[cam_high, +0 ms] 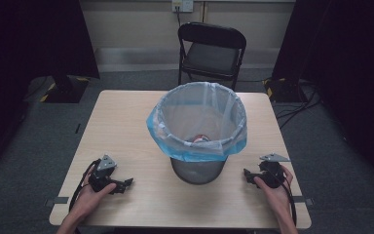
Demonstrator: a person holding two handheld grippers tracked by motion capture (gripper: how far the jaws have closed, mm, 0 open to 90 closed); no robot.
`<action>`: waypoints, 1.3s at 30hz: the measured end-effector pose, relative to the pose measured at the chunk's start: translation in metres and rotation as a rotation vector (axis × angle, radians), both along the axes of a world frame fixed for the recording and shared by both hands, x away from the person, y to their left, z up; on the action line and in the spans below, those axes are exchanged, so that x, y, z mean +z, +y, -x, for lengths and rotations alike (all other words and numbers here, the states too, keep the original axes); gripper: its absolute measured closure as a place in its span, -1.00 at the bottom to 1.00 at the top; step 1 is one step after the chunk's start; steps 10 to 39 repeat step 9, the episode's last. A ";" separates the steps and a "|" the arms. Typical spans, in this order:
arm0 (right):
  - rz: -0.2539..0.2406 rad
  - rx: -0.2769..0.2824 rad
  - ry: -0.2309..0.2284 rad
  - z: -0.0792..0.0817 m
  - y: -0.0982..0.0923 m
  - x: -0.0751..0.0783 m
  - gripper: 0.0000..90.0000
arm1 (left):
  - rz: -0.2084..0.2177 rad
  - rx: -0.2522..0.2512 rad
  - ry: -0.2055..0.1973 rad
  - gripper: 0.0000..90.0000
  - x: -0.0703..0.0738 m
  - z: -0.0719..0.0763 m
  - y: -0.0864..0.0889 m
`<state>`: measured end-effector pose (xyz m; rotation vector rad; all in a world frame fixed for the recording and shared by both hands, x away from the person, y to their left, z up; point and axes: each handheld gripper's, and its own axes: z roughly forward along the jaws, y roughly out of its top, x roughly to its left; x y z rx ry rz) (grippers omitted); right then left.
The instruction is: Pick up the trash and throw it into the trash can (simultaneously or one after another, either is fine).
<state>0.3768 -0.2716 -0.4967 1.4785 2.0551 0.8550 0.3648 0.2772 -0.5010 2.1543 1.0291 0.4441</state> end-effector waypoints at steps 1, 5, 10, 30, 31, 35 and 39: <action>-0.002 0.003 -0.016 0.001 -0.001 -0.002 -0.71 | -0.002 0.000 -0.001 -0.90 0.000 0.000 0.000; -0.006 0.010 -0.029 0.002 -0.002 -0.003 -0.71 | 0.001 0.000 0.000 -0.90 0.000 0.000 0.000; -0.007 0.006 -0.029 0.002 -0.001 -0.003 -0.71 | 0.001 0.000 0.001 -0.90 0.000 0.000 0.000; -0.007 0.006 -0.029 0.002 -0.001 -0.003 -0.71 | 0.001 0.000 0.001 -0.90 0.000 0.000 0.000; -0.007 0.006 -0.029 0.002 -0.001 -0.003 -0.71 | 0.001 0.000 0.001 -0.90 0.000 0.000 0.000; -0.007 0.006 -0.029 0.002 -0.001 -0.003 -0.71 | 0.001 0.000 0.001 -0.90 0.000 0.000 0.000; -0.007 0.006 -0.029 0.002 -0.001 -0.003 -0.71 | 0.001 0.000 0.001 -0.90 0.000 0.000 0.000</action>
